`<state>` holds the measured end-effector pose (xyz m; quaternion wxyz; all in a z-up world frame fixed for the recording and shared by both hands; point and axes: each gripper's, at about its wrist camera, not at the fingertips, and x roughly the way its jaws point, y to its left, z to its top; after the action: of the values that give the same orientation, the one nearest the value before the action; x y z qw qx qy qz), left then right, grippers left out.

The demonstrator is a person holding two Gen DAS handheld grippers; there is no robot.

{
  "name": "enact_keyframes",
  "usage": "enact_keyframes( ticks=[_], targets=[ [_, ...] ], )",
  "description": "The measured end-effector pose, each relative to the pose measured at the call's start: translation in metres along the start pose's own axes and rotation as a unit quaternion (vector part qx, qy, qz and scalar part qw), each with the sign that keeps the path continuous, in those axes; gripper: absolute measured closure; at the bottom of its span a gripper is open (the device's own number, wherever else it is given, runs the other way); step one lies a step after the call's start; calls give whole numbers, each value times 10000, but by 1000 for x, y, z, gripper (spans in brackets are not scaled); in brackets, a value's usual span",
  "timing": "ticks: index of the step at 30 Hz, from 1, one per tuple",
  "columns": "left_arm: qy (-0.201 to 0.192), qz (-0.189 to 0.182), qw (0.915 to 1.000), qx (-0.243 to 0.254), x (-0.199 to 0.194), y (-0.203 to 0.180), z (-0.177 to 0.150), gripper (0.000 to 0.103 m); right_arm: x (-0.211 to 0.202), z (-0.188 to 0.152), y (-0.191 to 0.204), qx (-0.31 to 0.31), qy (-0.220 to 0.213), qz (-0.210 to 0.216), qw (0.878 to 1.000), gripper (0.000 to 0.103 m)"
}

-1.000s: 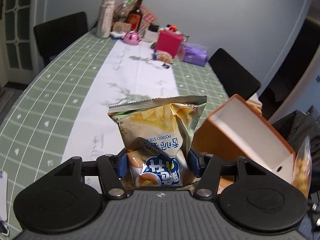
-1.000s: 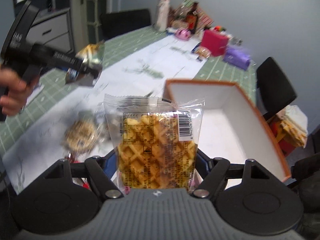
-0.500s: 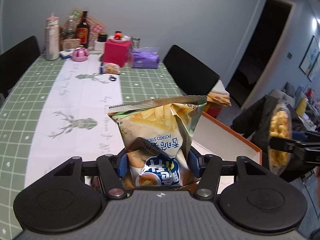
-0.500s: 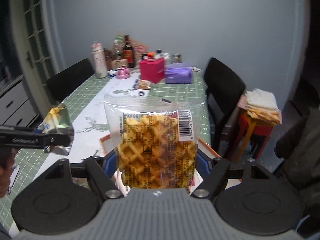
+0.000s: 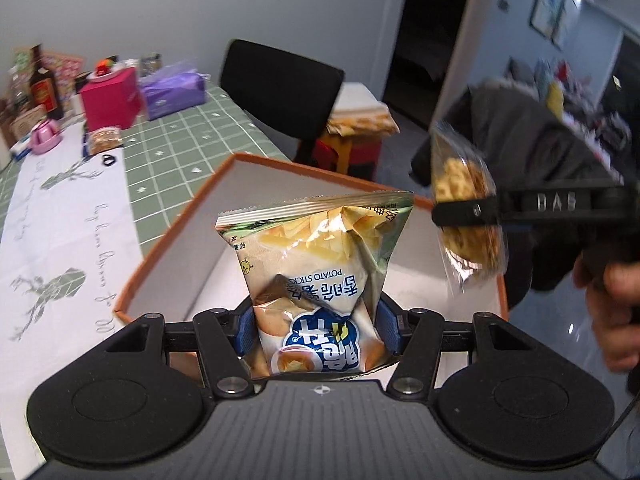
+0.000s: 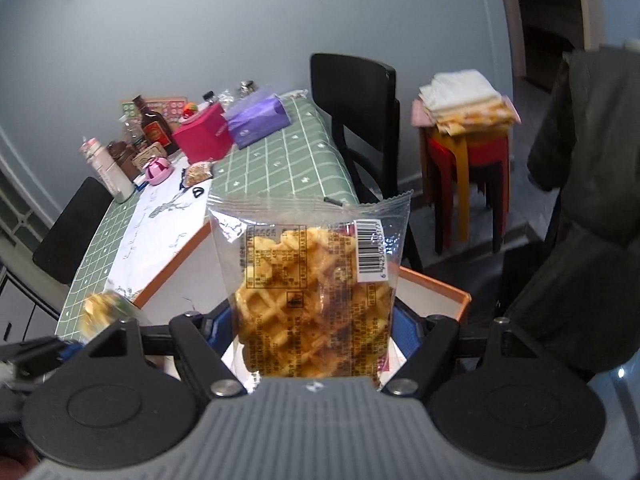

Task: Organize snacks
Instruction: 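Carry the potato-stick bag and waffle pack with both tools over the orange box, then open both tools to drop the potato-stick bag and waffle pack into the box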

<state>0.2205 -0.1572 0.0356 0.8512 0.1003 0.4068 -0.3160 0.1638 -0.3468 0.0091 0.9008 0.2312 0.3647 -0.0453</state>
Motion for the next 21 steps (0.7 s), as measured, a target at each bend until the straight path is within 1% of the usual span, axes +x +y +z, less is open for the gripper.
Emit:
enact_keyframes(
  ticks=[4, 7, 10, 13, 16, 21],
  targets=[
    [375, -169, 9983, 403, 21, -15, 0, 36, 12, 0, 2, -108, 161, -67, 9998, 29],
    [688, -239, 9943, 778, 33, -28, -3, 36, 23, 1, 6, -373, 294, -160, 9987, 29],
    [913, -219, 9900, 1052, 45, -37, -8, 36, 33, 0, 12, -712, 423, -417, 9957, 29],
    [1132, -333, 9878, 1013, 56, -35, -8, 36, 42, -1, 14, -963, 539, -601, 9921, 29],
    [1390, -423, 9842, 1012, 68, -35, -7, 36, 50, -4, 13, -1174, 731, -639, 9883, 29],
    [1742, -450, 9770, 1143, 83, -36, -6, 36, 60, -8, 15, -1428, 1026, -715, 9818, 29]
  ],
)
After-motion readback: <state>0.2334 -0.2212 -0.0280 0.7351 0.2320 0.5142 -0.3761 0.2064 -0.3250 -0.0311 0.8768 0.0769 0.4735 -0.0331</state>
